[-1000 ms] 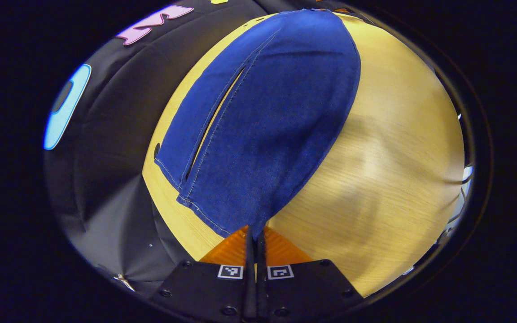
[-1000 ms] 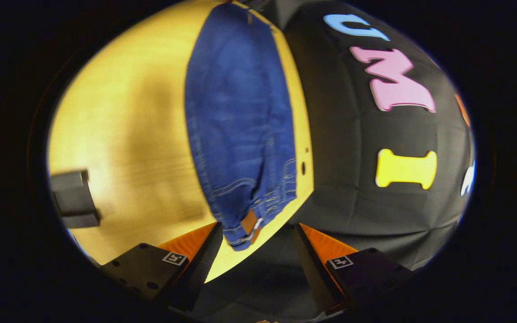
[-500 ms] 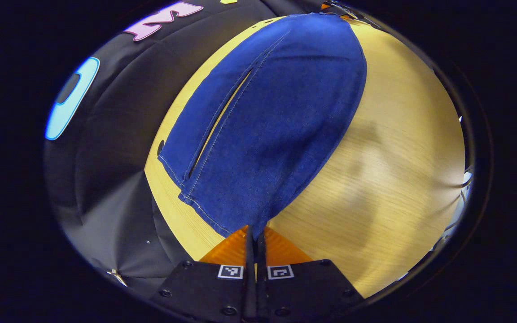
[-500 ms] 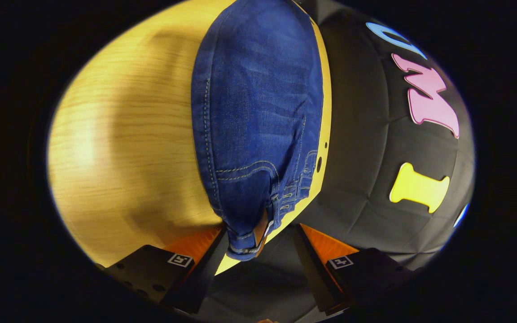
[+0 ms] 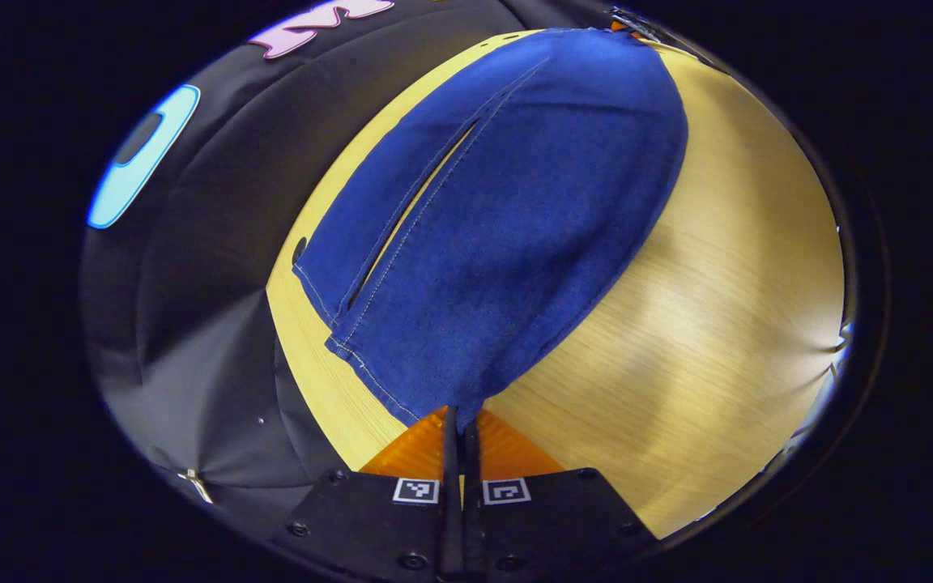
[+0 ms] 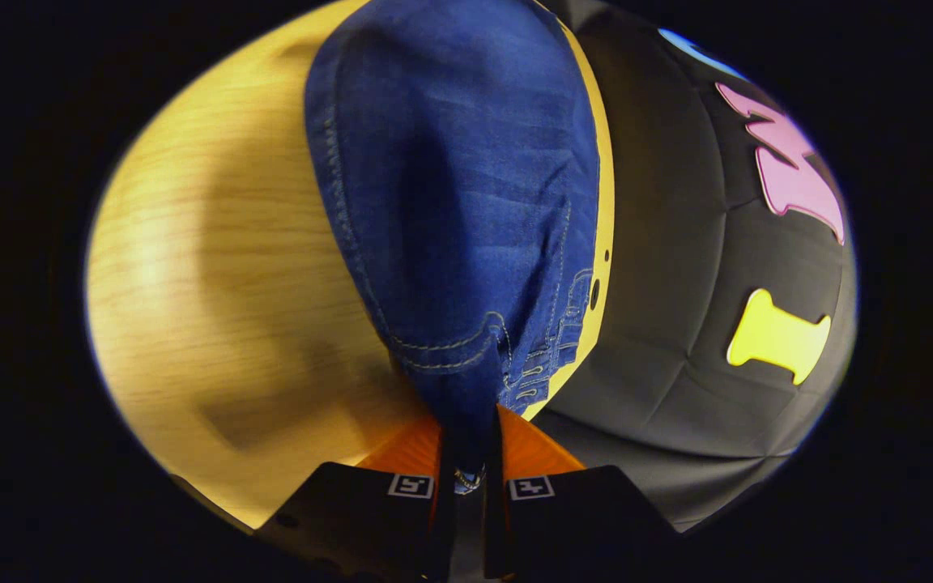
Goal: Grasp the waist and the cuffs of the jeans and fold them to make the two legs overlap; first hold the waist and fold one-third of the jeans toward the cuffs, then hold the cuffs and fold the remaining one-third in the same direction to finish folding.
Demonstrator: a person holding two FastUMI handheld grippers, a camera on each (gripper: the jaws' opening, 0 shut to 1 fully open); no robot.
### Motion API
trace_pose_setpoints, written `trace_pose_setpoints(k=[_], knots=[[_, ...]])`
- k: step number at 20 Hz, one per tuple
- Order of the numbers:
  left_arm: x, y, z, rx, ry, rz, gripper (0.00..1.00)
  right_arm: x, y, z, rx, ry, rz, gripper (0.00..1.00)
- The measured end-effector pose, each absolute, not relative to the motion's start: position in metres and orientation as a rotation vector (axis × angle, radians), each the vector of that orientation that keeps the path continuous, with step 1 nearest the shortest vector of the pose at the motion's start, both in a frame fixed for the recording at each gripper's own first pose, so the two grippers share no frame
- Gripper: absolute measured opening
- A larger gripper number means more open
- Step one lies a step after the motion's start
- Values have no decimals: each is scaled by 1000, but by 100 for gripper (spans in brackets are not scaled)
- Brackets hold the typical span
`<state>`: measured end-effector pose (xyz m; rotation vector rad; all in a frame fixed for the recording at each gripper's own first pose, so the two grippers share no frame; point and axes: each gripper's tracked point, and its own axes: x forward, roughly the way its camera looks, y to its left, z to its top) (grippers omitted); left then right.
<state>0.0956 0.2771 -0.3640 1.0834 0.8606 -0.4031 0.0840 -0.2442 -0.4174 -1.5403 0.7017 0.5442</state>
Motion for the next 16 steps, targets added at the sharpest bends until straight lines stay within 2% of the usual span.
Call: trace_pose_setpoints(k=[1,2,4,5,11,15,16], knots=[[96,277,-363,1092,863,-397,6,82,-242,-414,-1514,702,558,18],[96,276,-363,1104,860,-394,6,80,-242,-416,-1510,711,563,11],[97,276,-362,1129,851,-389,6,79,-240,-416,-1498,708,600,10],[97,276,-362,1130,851,-383,6,78,-243,-416,-1481,717,606,6],[96,275,-362,1114,879,-362,6,71,-242,-412,-1487,718,674,6],[96,265,-357,855,939,-309,6,72,-235,-379,-1461,723,674,7],[97,264,-355,810,946,-291,2,75,-234,-368,-1446,728,662,6]])
